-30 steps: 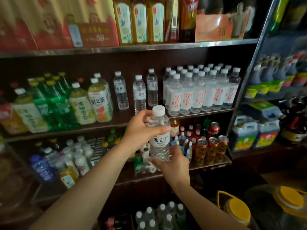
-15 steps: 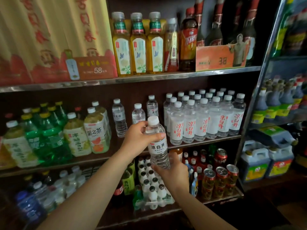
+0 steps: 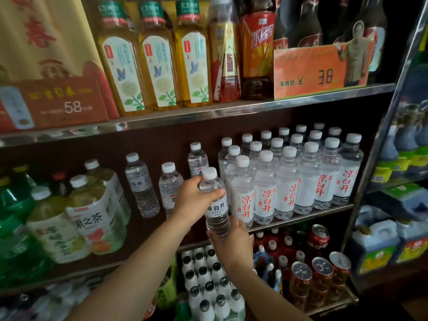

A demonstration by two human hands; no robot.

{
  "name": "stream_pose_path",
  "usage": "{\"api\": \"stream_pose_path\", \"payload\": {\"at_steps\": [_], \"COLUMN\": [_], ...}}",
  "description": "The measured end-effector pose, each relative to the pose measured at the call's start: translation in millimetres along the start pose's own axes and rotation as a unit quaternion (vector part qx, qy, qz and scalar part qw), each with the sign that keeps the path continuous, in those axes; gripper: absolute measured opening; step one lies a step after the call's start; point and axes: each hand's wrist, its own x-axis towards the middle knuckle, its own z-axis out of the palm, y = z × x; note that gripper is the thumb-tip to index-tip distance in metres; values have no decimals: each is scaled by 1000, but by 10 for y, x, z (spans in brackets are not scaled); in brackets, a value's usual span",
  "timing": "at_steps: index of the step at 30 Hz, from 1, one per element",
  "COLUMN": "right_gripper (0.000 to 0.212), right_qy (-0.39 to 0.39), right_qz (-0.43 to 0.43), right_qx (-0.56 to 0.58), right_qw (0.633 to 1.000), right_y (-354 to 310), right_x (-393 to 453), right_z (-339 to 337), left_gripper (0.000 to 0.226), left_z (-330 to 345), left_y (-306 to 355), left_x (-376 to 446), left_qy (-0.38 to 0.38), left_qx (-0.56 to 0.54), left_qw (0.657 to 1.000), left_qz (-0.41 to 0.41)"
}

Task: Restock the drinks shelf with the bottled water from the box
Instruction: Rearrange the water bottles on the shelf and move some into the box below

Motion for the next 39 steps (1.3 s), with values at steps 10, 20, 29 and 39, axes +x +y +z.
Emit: {"api": "stream_pose_path", "payload": {"at_steps": [10,20,29,39], "right_gripper": [19,19,14,19], "right_qy": [23,26,37,36], "right_qz": [33,73,91,77], "right_qx": [37,25,37,9], "right_qw": [998,997,995,996], "right_y": [-51,-118,-191,-165], "right_x": [275,672,891,1088], "right_z": [288,485,608,716], "left_gripper": [40,45,38,57], "left_z": [196,234,283,373], "left_y": [-193,-248,-238,-345], "left_x": [491,818,1041,1192], "left_qy": [36,80,131,165], "left_qx": [18,58,98,128], "left_qw": [999,994,984,977], "left_qz": [22,48,66,41]}}
